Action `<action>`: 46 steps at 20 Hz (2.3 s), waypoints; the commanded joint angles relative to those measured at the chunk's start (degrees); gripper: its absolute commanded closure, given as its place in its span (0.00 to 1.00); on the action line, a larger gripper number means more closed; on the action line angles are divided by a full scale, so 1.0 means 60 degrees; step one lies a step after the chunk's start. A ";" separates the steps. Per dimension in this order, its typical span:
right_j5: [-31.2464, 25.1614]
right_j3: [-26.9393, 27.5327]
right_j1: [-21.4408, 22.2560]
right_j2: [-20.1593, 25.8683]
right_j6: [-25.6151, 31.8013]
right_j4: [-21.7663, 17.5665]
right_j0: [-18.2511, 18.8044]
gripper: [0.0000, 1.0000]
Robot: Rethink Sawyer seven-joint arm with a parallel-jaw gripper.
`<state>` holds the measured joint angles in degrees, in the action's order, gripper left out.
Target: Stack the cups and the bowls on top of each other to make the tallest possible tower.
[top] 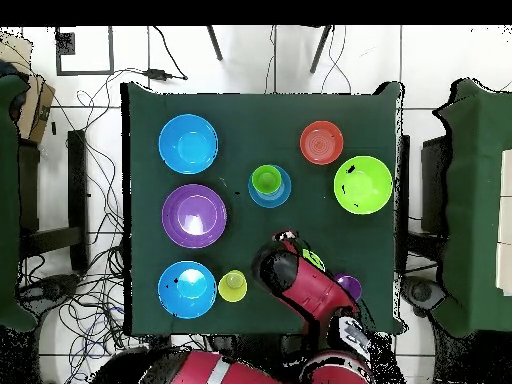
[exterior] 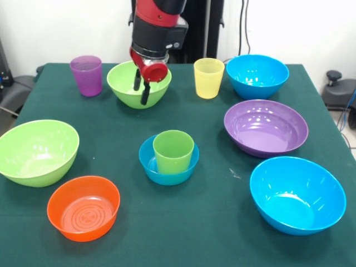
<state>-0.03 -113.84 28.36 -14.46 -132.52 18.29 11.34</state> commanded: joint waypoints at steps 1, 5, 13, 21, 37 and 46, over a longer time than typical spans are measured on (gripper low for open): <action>0.0868 -0.0296 -0.0718 0.1528 -0.2034 0.0167 0.0098 0.00; 0.1027 -0.0209 -0.0990 0.1460 -0.2025 0.0094 0.0032 0.00; 0.0967 -0.0130 -0.1234 0.1164 -0.1783 0.0080 -0.0220 0.00; 0.0505 0.0271 -0.1207 0.0809 -0.0747 -0.0697 -0.0292 1.00; -0.1365 0.0667 -0.0223 0.0206 -0.0424 -0.0815 -0.0727 1.00; -0.3313 0.1844 0.0070 -0.0552 -0.0428 -0.0792 -0.1737 1.00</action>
<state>-9.83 -111.84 27.17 -19.24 -133.34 15.24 4.20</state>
